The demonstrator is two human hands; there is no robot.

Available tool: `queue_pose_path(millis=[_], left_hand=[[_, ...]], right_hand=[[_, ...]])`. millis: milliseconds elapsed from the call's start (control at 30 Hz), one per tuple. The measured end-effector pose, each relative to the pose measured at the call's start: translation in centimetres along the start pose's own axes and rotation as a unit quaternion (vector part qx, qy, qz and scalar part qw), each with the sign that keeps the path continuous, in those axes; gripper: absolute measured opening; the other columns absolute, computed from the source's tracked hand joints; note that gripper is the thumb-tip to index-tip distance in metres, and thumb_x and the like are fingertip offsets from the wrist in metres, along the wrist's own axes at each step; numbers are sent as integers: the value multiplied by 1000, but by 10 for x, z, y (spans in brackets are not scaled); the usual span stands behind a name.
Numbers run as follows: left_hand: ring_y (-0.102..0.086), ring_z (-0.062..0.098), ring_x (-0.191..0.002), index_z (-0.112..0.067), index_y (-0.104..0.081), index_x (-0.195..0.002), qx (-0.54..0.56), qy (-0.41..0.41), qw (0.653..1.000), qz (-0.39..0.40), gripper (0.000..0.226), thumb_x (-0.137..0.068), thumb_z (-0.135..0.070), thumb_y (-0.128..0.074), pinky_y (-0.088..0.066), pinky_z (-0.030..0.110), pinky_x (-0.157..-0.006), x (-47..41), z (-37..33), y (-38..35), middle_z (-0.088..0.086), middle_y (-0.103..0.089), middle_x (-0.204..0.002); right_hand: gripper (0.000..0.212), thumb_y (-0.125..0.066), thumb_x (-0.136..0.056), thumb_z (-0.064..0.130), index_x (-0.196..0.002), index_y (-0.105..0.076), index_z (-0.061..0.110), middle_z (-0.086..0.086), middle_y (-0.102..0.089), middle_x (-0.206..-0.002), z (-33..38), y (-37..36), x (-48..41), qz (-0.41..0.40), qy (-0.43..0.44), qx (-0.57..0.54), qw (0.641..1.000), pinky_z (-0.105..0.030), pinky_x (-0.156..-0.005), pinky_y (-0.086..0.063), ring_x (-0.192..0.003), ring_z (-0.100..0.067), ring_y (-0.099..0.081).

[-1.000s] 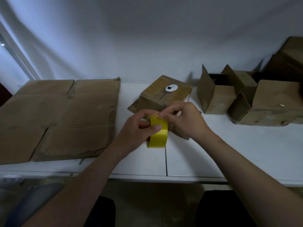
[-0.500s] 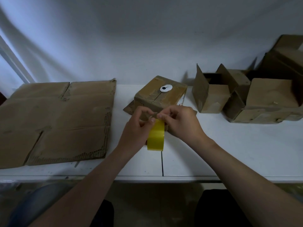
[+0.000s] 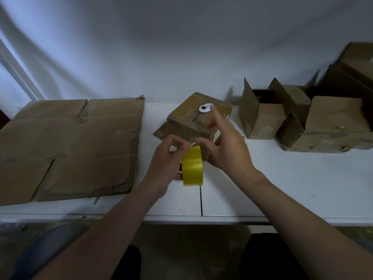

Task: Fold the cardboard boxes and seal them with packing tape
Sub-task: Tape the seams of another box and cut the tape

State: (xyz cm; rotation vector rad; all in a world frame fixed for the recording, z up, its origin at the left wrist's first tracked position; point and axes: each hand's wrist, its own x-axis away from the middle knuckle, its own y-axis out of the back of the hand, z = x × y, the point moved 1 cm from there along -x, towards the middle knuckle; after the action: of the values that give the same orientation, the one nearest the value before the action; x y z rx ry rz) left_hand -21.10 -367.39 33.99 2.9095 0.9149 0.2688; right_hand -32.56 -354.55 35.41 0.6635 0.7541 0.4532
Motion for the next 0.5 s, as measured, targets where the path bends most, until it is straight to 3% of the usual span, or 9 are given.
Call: queue_pose_path(millis=[100,167,300,500], left_hand=[[-67,31,-95,-33,-61,-93,29,29,999,-9,9,-100,-37,-59,-58,35,-61,0,0,2,1,-59,-112],[-68,31,-95,-35,-61,-91,27,27,999,-13,10,-100,-37,-59,-58,34,-60,0,-1,3,1,-60,-111],[-66,30,-97,-36,-60,-94,-6,-5,1000,7,8,-101,-38,-57,-55,28,-55,1,0,0,0,-59,-112],[-67,28,-98,-35,-55,-101,3,-44,999,16,8,-99,-32,-61,-55,25,-54,4,-2,-1,5,-61,-114]], right_hand=[[28,-78,-86,37,-110,-71,25,5,-55,-105,-6,2,1,-16,44,-66,997,-38,-63,-53,-74,-9,-56],[18,-78,-85,38,-98,-78,26,5,-54,-99,-9,-2,4,7,47,-81,996,-39,-63,-53,-75,-10,-54],[17,-78,-86,29,-103,-80,29,4,-56,-95,-8,-6,3,39,45,-77,995,-40,-66,-53,-82,-10,-54],[10,-79,-86,20,-95,-82,23,3,-58,-88,-7,0,-1,73,21,-121,990,-12,-65,-38,-79,-4,-53]])
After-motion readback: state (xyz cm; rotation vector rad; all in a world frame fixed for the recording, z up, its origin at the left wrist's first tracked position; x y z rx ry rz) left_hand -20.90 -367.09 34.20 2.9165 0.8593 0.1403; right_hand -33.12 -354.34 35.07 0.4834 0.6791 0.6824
